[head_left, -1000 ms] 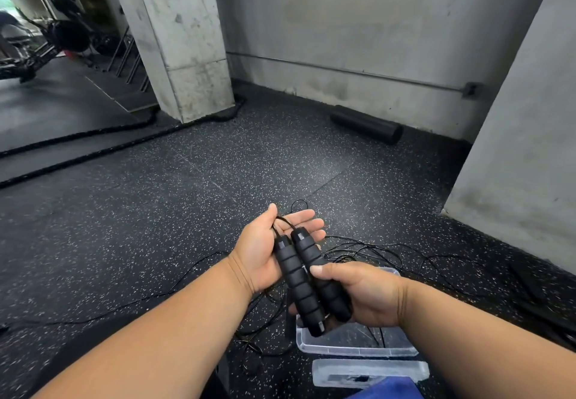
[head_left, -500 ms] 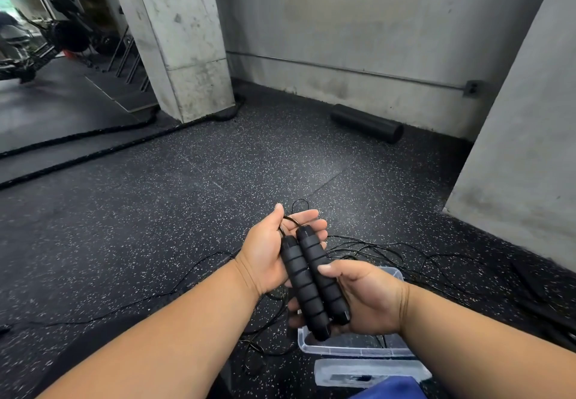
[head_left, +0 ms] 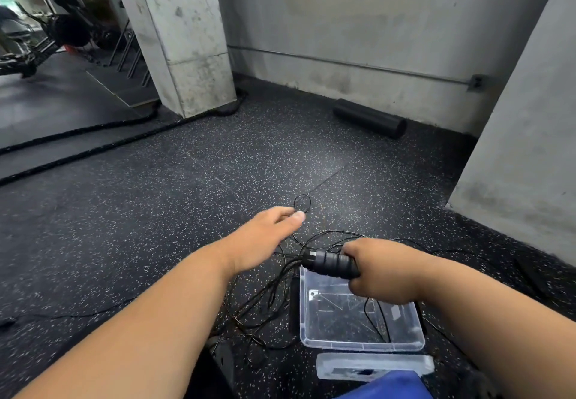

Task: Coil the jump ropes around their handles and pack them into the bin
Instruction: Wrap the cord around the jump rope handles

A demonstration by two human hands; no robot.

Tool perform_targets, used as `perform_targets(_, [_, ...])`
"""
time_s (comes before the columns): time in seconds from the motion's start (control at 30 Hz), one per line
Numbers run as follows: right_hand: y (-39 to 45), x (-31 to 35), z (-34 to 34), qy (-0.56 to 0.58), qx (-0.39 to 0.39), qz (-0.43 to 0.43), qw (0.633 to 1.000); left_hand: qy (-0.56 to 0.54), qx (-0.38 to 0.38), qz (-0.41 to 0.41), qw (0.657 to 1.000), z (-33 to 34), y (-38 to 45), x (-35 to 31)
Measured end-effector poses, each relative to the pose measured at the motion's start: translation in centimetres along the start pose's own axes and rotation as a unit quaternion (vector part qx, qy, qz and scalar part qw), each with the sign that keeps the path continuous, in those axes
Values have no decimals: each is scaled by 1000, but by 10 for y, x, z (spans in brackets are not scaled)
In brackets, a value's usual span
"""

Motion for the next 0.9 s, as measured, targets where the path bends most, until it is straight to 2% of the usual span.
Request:
perform_targets(0.1, [-4, 14, -13, -91, -78, -61, 991, -34, 181, 9, 983, 50, -2, -11])
perform_targets(0.17, [-6, 23, -19, -144, -129, -99, 976, -63, 246, -16, 967, 79, -5, -3])
perform_targets(0.23, [-5, 26, -22, -177, -176, -121, 961, -128, 235, -33, 963, 95, -1, 3])
perform_targets(0.3, [-4, 18, -31, -142, -235, -104, 956, -147, 186, -33, 971, 91, 6, 4])
perform_targets(0.37, [-7, 0, -47, -13, -314, -42, 948, -147, 104, -8, 984, 76, 15, -2])
perform_targets(0.43, [-12, -16, -48, 179, -328, 31, 927, -182, 30, 18, 983, 62, 21, -10])
perform_targets(0.5, [-12, -15, -25, 386, -258, 64, 883, -215, -5, 20, 976, 54, 22, -12])
perform_targets(0.57, [-10, -4, 4, 569, -169, 82, 801, -173, -27, 7, 985, 46, 23, -4])
perform_targets(0.6, [-9, 3, 15, 628, -135, 88, 761, -126, -36, -1, 991, 42, 23, 0])
perform_targets(0.67, [-3, 8, 28, 677, -105, 113, 720, -101, -59, -9, 993, 36, 23, 3])
perform_targets(0.73, [3, 6, 36, 678, -93, 150, 714, -182, -83, -10, 980, 34, 23, 0])
perform_targets(0.77, [7, 8, 41, 669, -66, 150, 725, -222, -92, -13, 970, 32, 23, -2])
perform_targets(0.87, [10, 48, 68, 589, 120, 41, 798, -335, -62, -14, 940, 34, 21, -13])
perform_targets(0.9, [7, 63, 78, 572, 178, 0, 801, -367, -41, -16, 929, 38, 19, -17])
Point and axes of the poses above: each hand's wrist, its own y-axis towards the middle knuckle, its own z-axis out of the palm, x = y × z, the point moved 8 cm from there along y, towards the middle knuckle, and after that the axes turned 12 degrees about z, right-handed, at the moved point
